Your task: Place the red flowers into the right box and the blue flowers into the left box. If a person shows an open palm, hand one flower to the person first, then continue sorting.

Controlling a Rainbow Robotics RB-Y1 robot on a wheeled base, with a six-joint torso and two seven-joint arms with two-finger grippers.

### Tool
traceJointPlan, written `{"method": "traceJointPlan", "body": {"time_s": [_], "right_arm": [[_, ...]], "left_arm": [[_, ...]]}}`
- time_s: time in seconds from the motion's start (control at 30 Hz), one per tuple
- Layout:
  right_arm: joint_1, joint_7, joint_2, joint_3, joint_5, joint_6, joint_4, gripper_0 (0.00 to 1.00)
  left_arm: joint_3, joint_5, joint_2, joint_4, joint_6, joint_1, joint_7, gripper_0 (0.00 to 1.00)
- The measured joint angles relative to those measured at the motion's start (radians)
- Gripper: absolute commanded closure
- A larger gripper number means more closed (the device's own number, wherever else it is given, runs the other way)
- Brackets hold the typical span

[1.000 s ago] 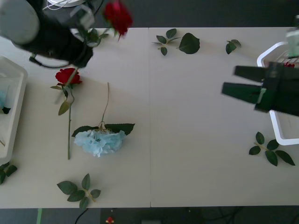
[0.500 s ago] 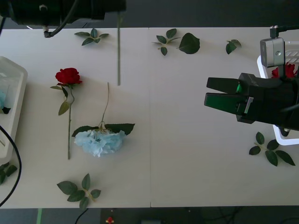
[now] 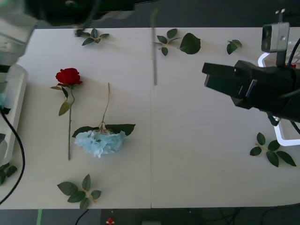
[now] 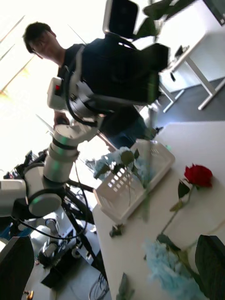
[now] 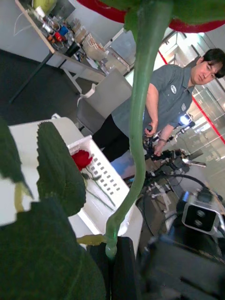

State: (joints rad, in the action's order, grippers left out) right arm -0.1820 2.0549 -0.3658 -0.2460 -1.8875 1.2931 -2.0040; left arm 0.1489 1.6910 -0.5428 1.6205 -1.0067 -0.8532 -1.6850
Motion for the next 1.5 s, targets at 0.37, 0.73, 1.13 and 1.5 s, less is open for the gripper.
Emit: {"method": "traceJointPlan", "body": {"time_s": [0.37, 0.73, 1.13, 1.5], "right_arm": [[-0.066, 0.002, 0.000, -0.007, 0.023, -0.064, 0.001, 0.00], [-0.075, 0.024, 0.000, -0.024, 0.052, -0.084, 0.001, 0.00], [-0.080, 0.024, 0.000, 0.086, 0.073, -0.219, 0.001, 0.11], [-0.080, 0.024, 0.000, 0.102, 0.091, -0.225, 0.001, 1.00]], "left_arm": [[0.164, 0.012, -0.007, 0.000, 0.085, -0.096, 0.000, 1.00], [0.213, 0.079, -0.023, 0.004, 0.127, -0.113, 0.000, 1.00], [0.284, 0.085, -0.023, 0.010, 0.206, -0.113, 0.000, 1.00], [0.284, 0.087, -0.023, 0.010, 0.206, -0.113, 0.000, 1.00]]}}
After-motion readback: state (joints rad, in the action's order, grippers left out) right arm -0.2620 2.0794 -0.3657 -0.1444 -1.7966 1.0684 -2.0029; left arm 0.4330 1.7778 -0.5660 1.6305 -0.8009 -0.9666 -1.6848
